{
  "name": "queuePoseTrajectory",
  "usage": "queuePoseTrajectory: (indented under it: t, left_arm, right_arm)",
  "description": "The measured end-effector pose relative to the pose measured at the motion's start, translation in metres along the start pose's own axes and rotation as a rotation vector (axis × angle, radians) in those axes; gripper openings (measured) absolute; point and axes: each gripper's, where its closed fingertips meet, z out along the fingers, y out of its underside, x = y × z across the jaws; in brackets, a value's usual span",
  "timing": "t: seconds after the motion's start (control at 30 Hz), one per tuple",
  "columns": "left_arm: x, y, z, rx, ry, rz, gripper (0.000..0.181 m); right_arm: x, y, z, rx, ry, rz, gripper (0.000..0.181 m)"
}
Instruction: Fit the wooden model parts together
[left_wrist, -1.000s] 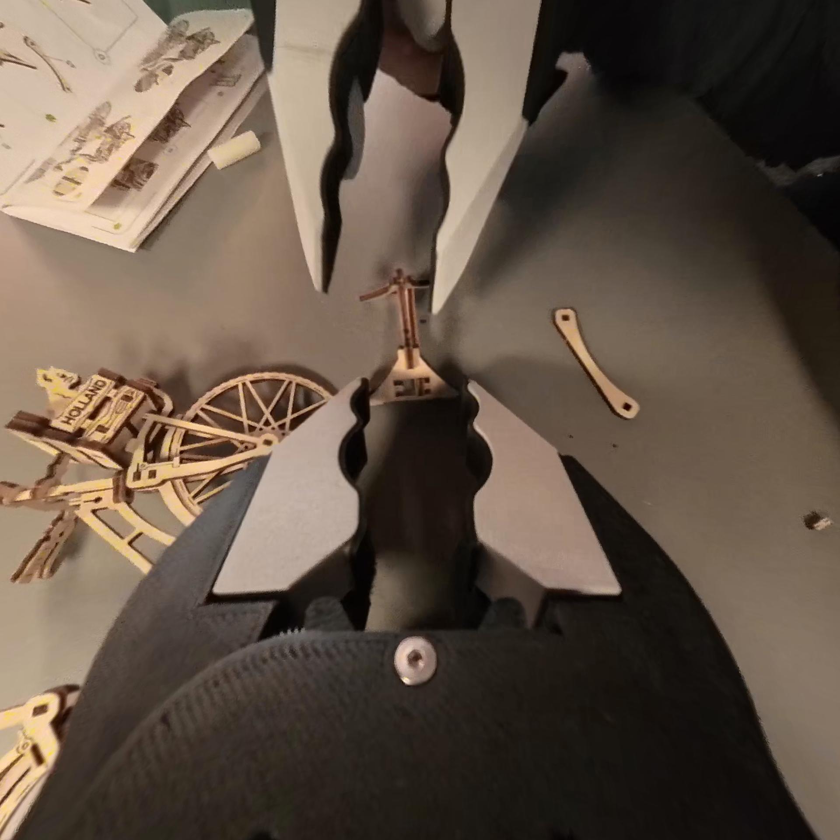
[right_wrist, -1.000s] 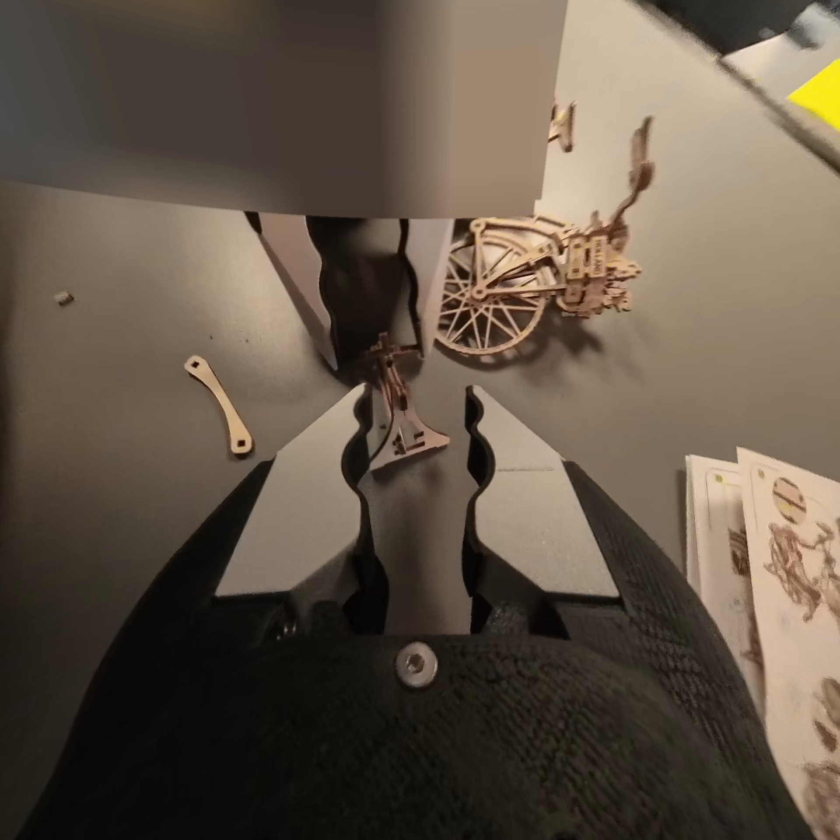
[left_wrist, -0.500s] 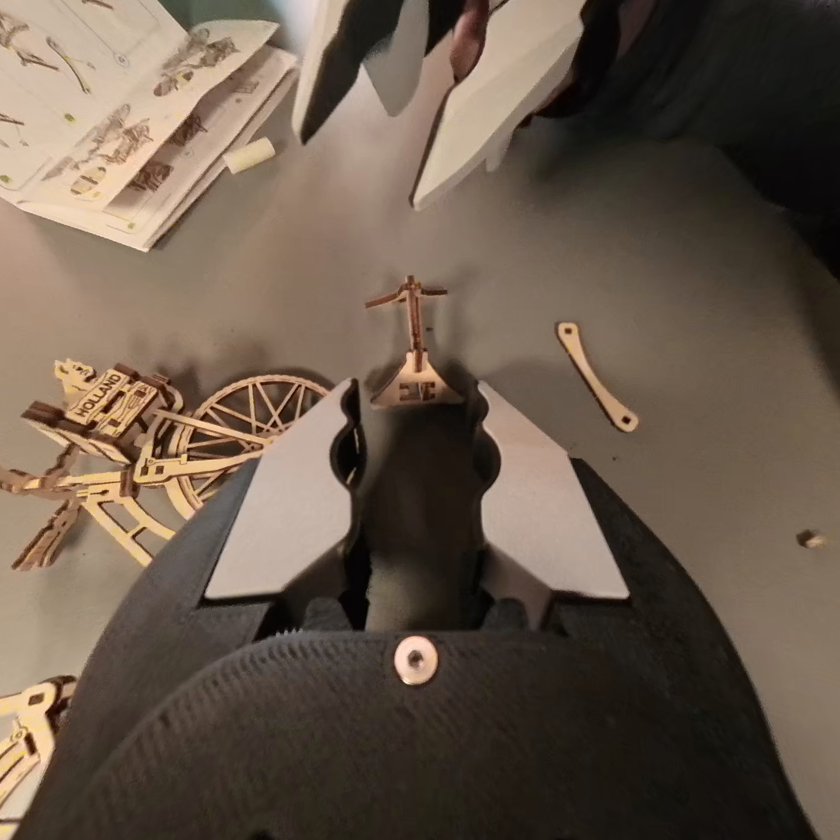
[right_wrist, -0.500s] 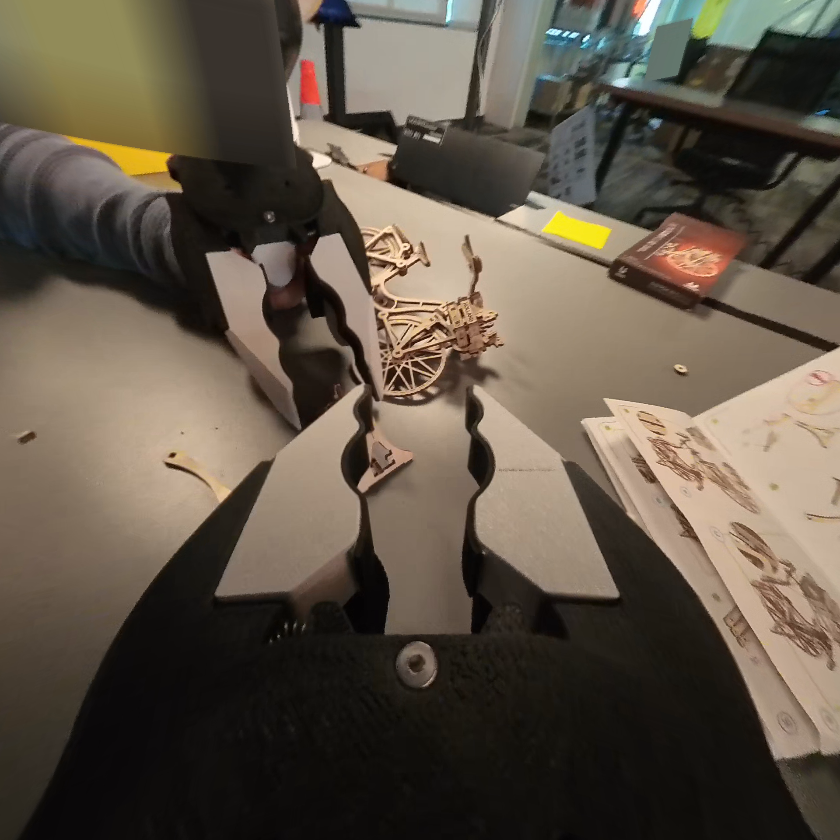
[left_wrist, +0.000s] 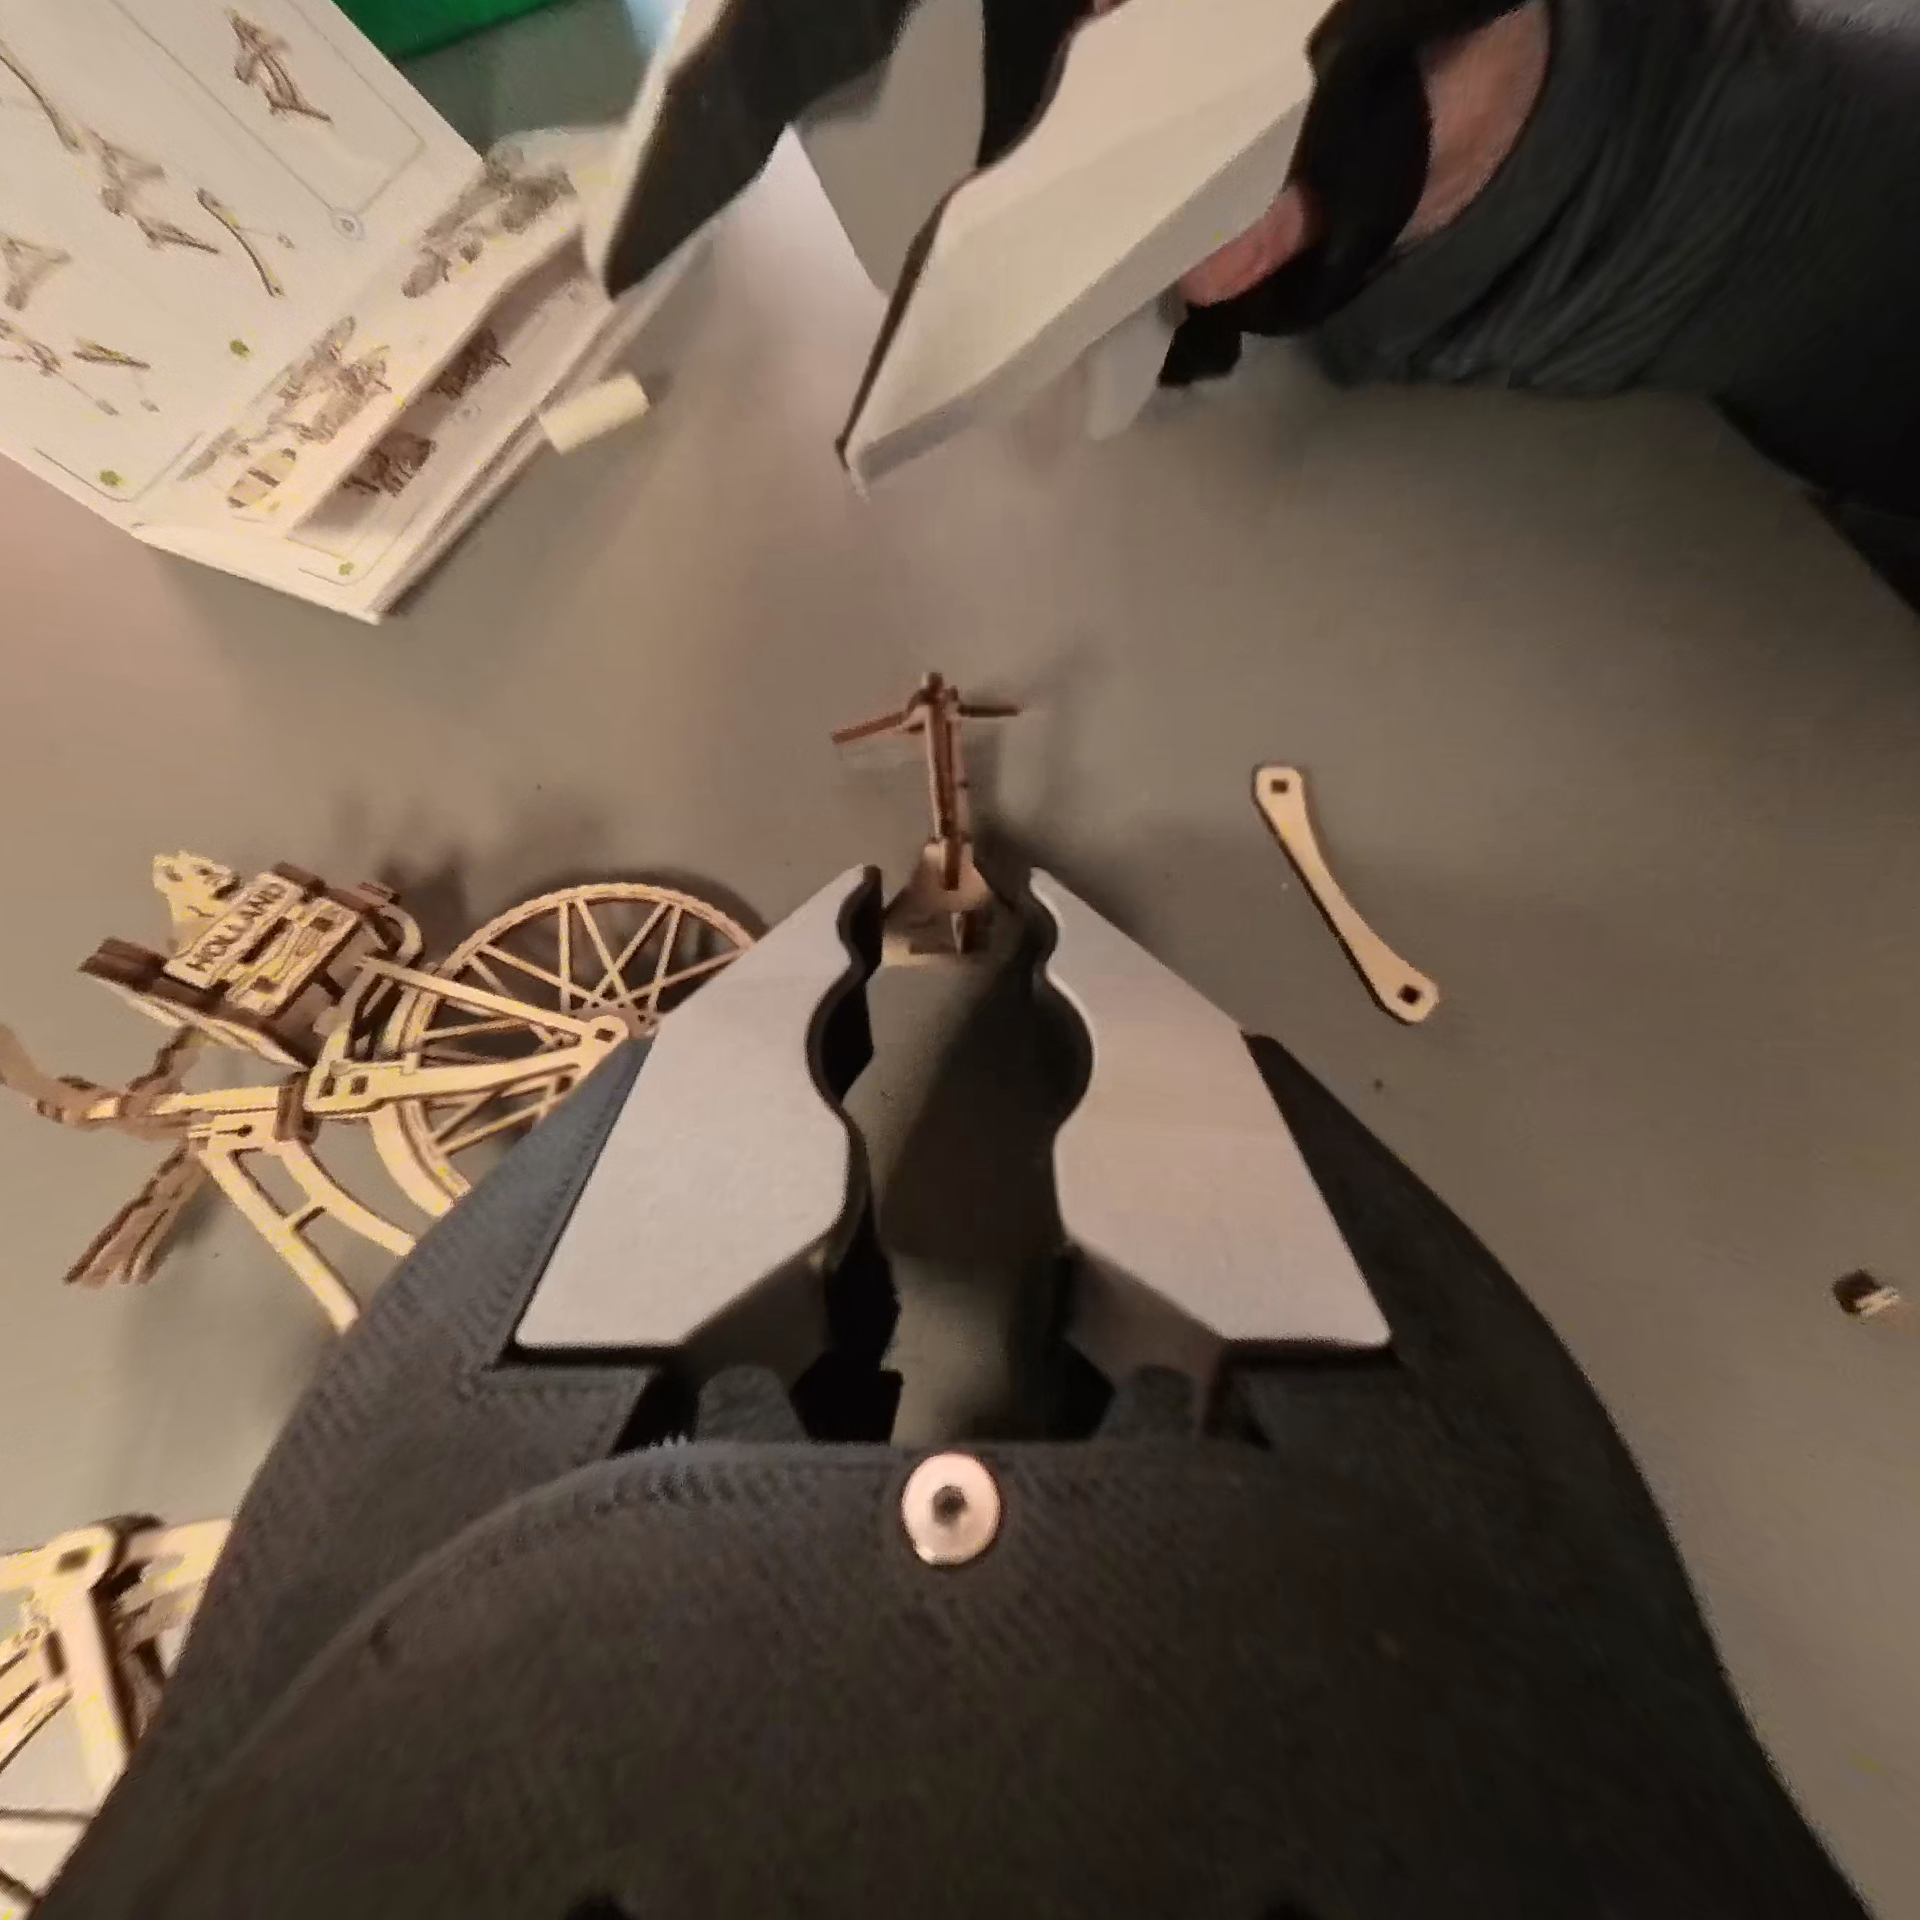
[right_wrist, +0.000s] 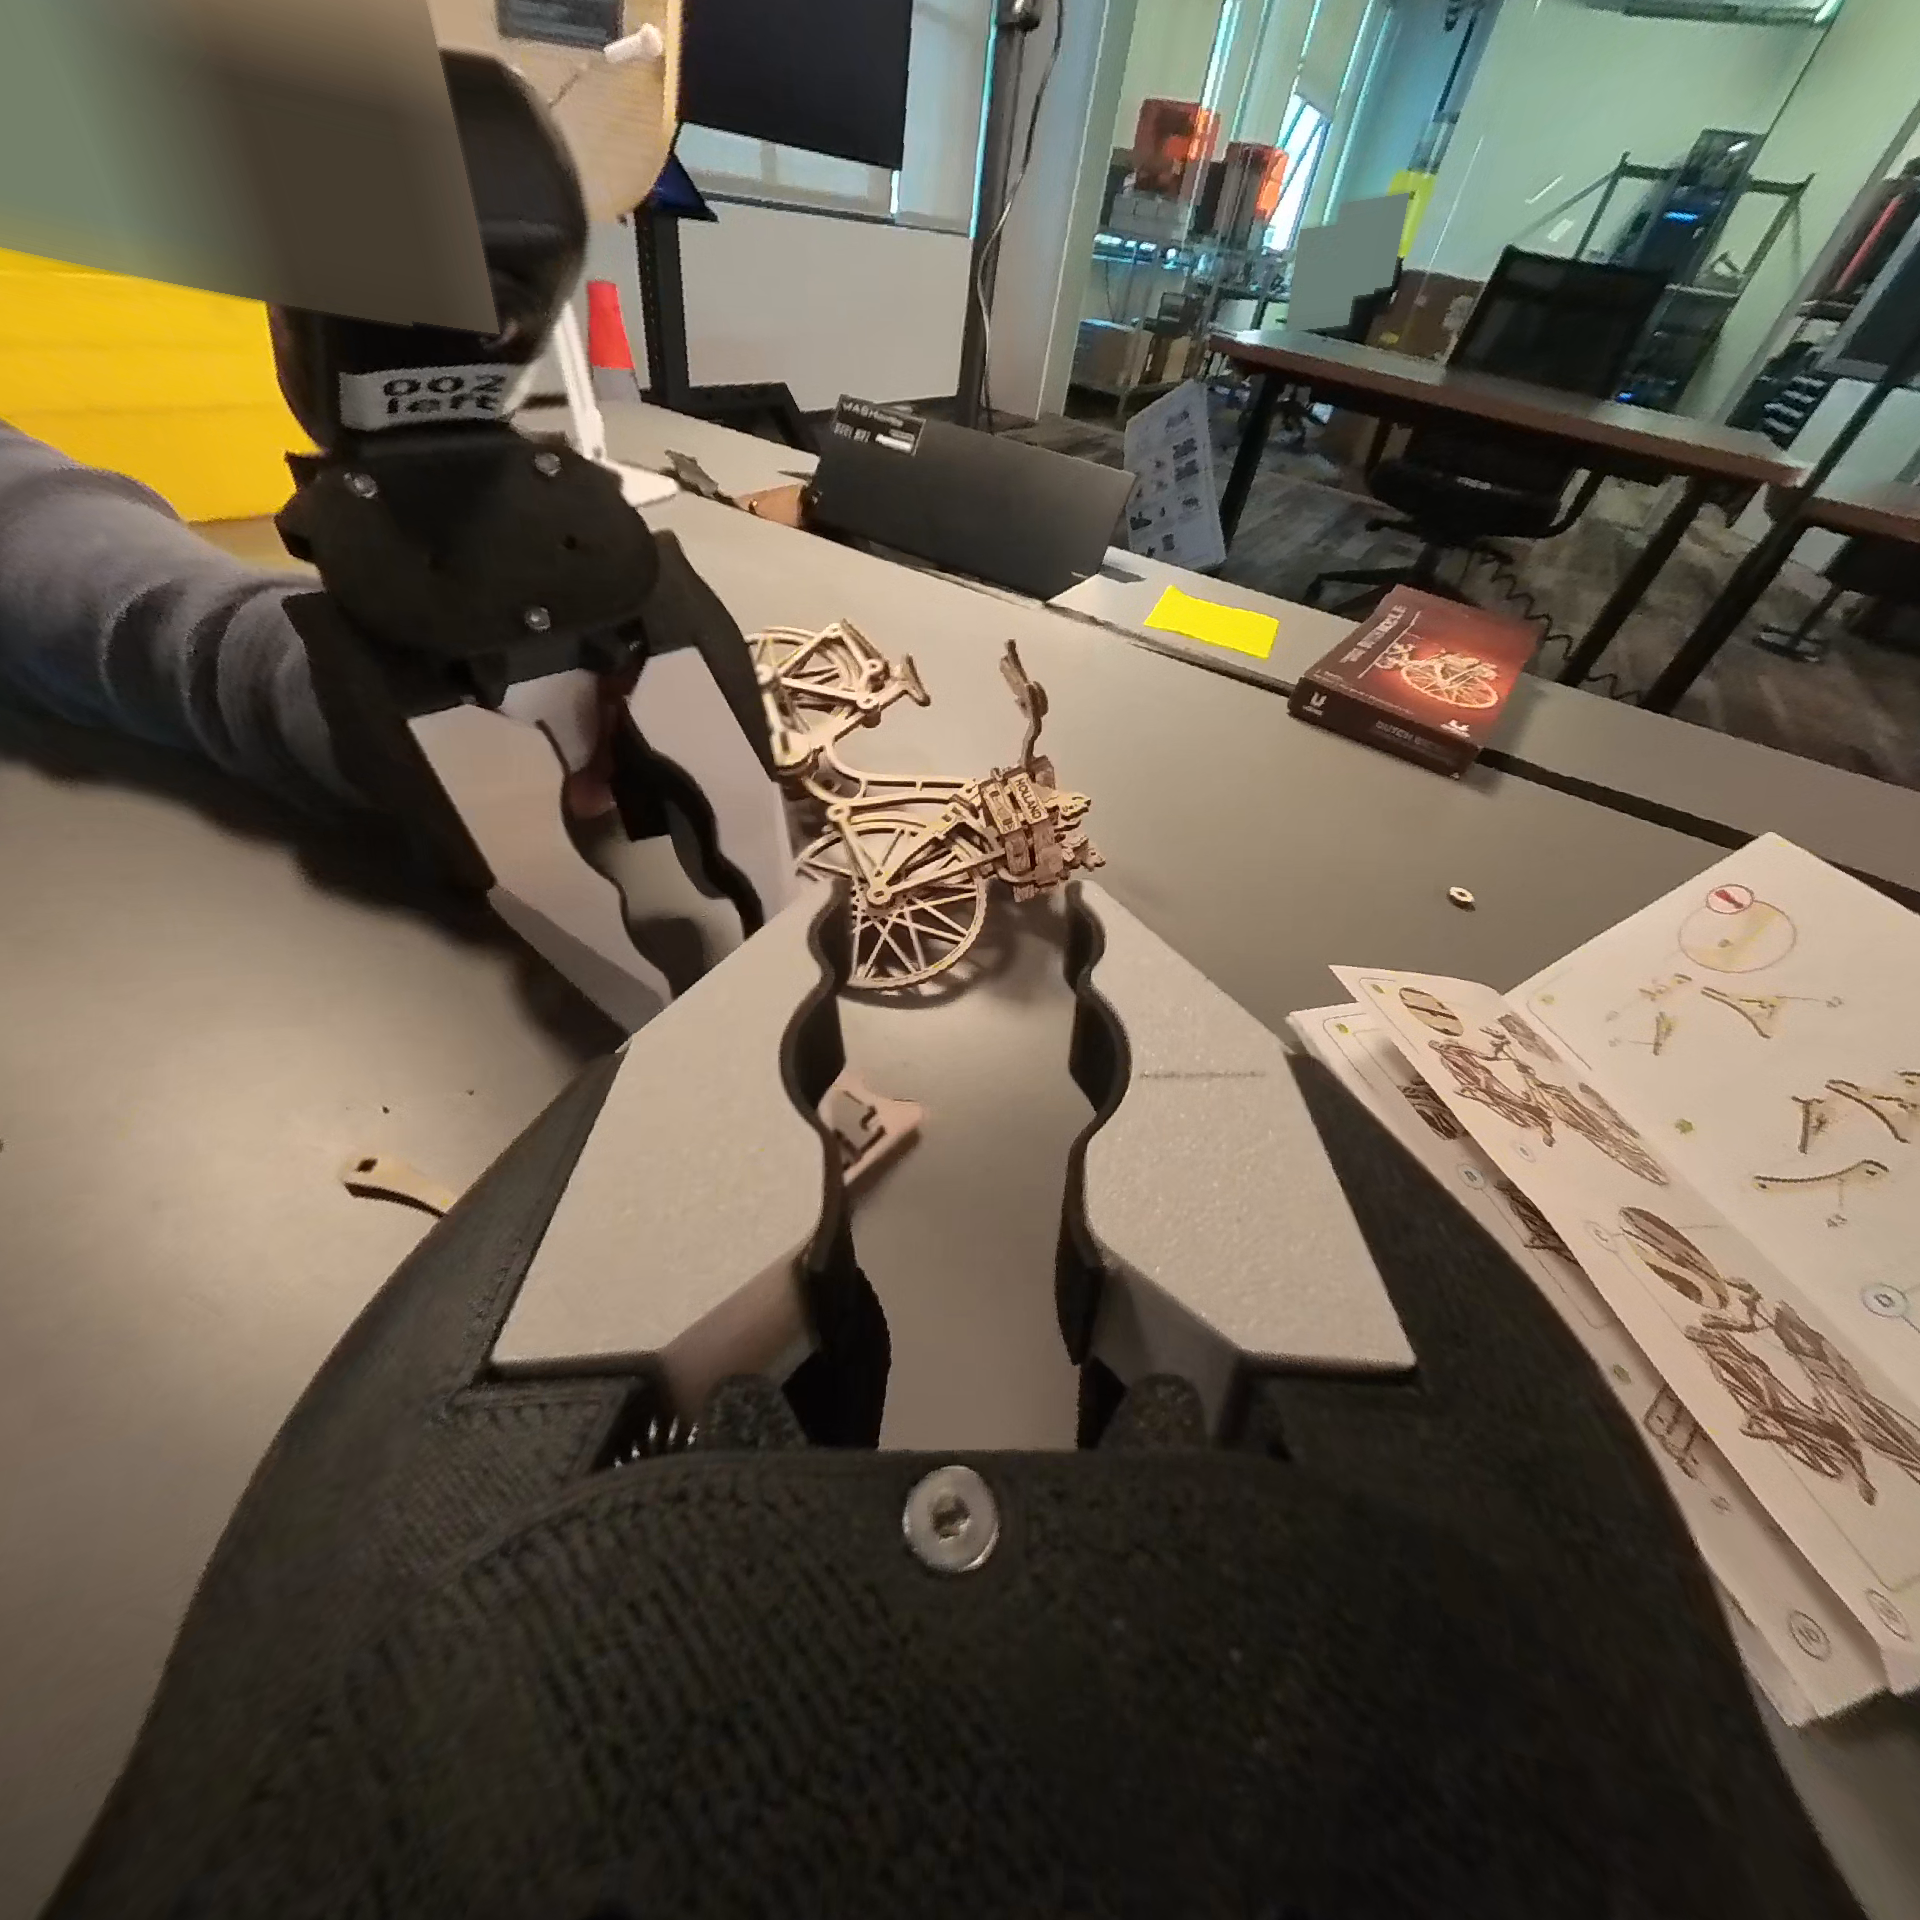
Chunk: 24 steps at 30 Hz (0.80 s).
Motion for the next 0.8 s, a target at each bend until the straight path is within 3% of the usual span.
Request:
queuePoseTrajectory:
  t: [0.1, 0.23, 0.53, 0.63, 0.8]
  left_arm:
    - [-0.004, -0.01, -0.011, 0.096, -0.022, -0.02, 0.022]
    - [-0.006, -0.01, -0.015, 0.112, -0.025, -0.046, 0.021]
    - [-0.005, 0.007, -0.012, 0.01, -0.036, -0.02, 0.018]
    - [-0.007, 0.006, -0.013, 0.018, -0.05, -0.019, 0.027]
    - [-0.018, -0.007, -0.019, 0.014, -0.062, -0.063, 0.028]
  right_arm:
    - [0.003, -0.01, -0.006, 0.07, 0.023, 0.03, 0.039]
    - [0.002, -0.015, -0.009, 0.119, 0.005, 0.107, 0.04]
    - [0.0, -0.009, -0.005, 0.079, -0.008, 0.103, 0.04]
    - [-0.002, -0.008, -0.003, 0.072, -0.011, 0.089, 0.039]
    - [-0.002, -0.008, 0.0, 0.062, -0.008, 0.066, 0.039]
